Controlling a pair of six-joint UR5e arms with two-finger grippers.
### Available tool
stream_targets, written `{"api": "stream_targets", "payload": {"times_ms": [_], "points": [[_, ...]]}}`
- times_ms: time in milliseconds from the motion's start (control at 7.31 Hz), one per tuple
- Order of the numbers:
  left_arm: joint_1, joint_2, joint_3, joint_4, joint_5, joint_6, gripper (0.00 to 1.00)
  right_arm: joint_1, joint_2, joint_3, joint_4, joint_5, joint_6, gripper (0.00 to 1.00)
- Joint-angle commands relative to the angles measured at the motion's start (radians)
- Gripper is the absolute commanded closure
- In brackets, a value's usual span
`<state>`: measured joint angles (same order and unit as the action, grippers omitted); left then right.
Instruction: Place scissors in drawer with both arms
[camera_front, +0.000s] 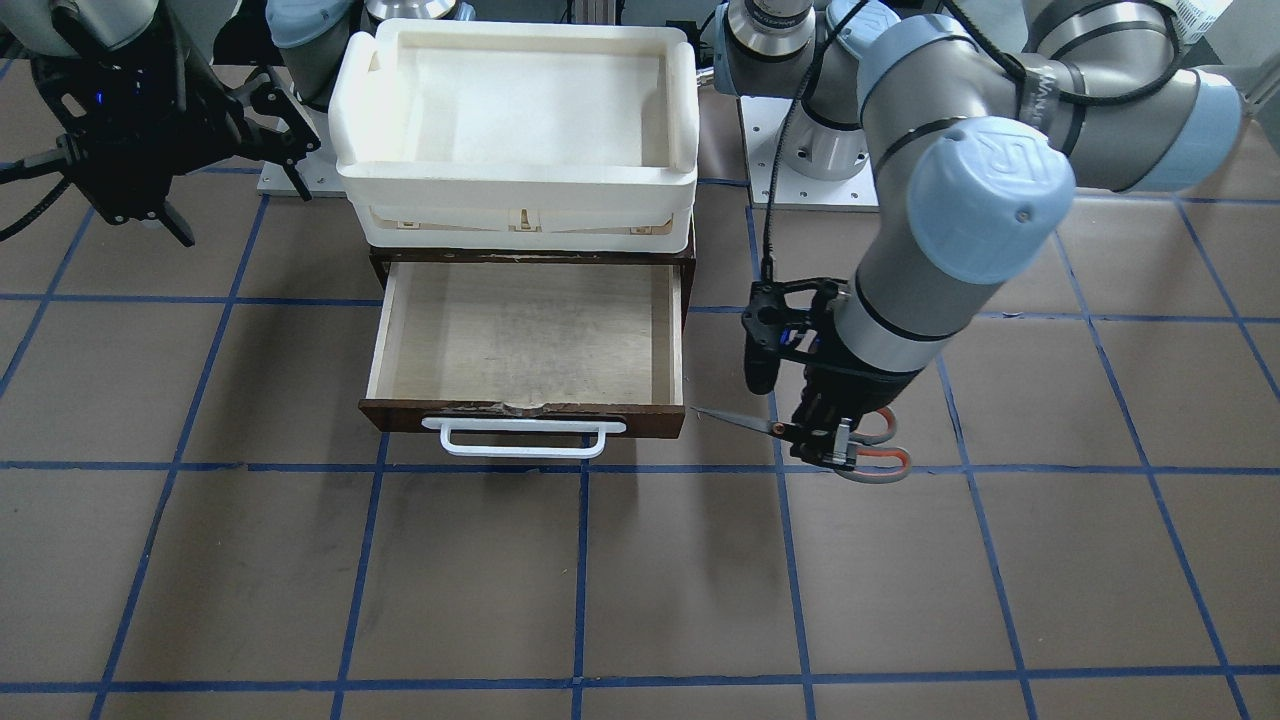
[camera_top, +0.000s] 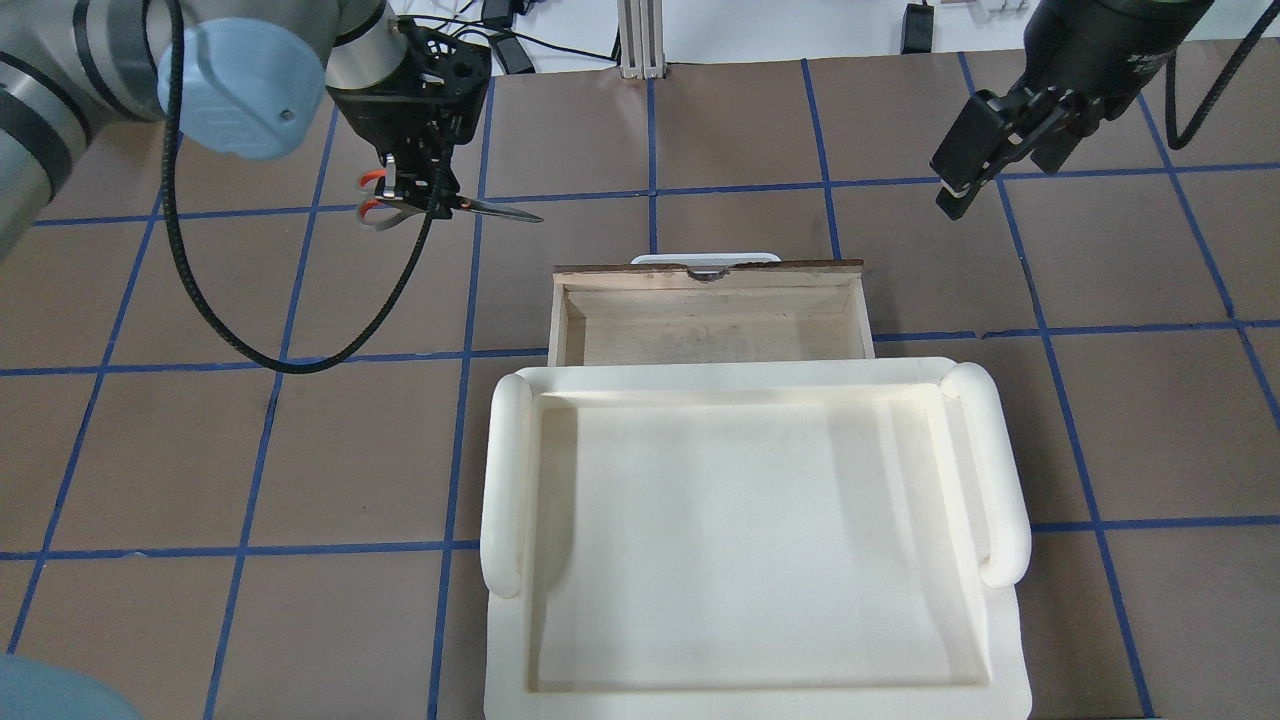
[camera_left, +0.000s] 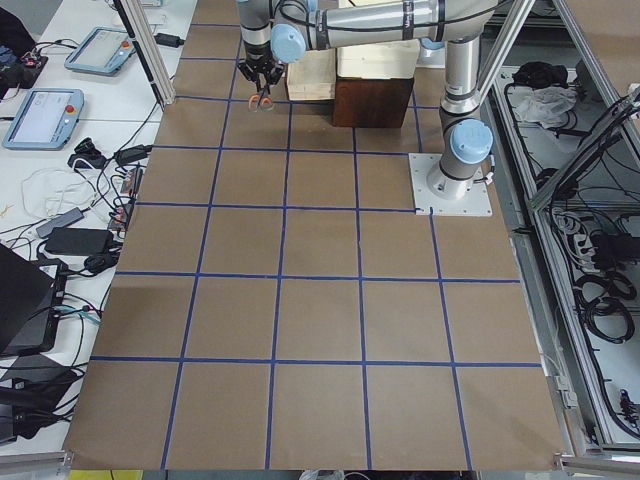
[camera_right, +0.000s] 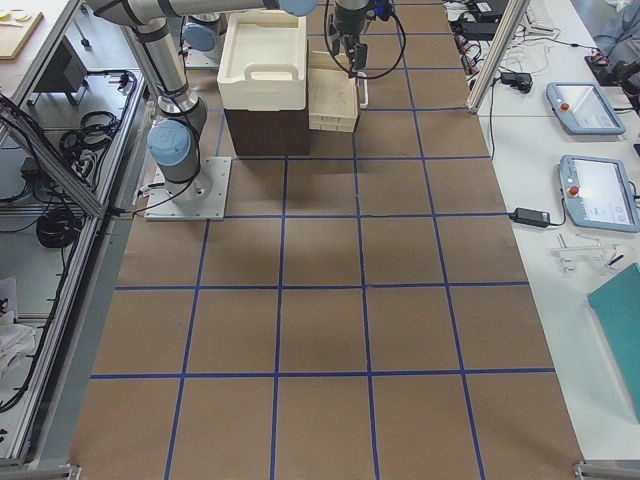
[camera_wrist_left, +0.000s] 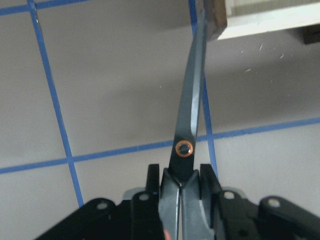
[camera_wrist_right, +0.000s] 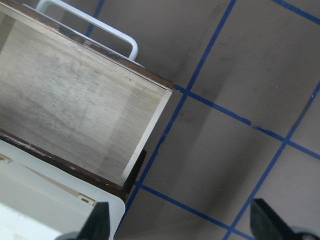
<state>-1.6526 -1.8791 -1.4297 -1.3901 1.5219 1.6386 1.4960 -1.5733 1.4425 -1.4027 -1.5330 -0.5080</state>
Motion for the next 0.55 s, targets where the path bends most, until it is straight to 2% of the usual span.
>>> {"api": "stream_targets", "payload": {"times_ms": [0, 410], "points": [[-0.1, 0.006, 0.0, 0.003, -0.009, -0.109, 1.0, 0.001, -0.01, 0.012, -0.007, -0.045, 0.139, 0.0], [-0.202, 0.0, -0.009, 0.008, -0.035, -0.183, 1.0, 0.01, -0.014, 0.013, -0.007, -0.003, 0.288, 0.0]]}}
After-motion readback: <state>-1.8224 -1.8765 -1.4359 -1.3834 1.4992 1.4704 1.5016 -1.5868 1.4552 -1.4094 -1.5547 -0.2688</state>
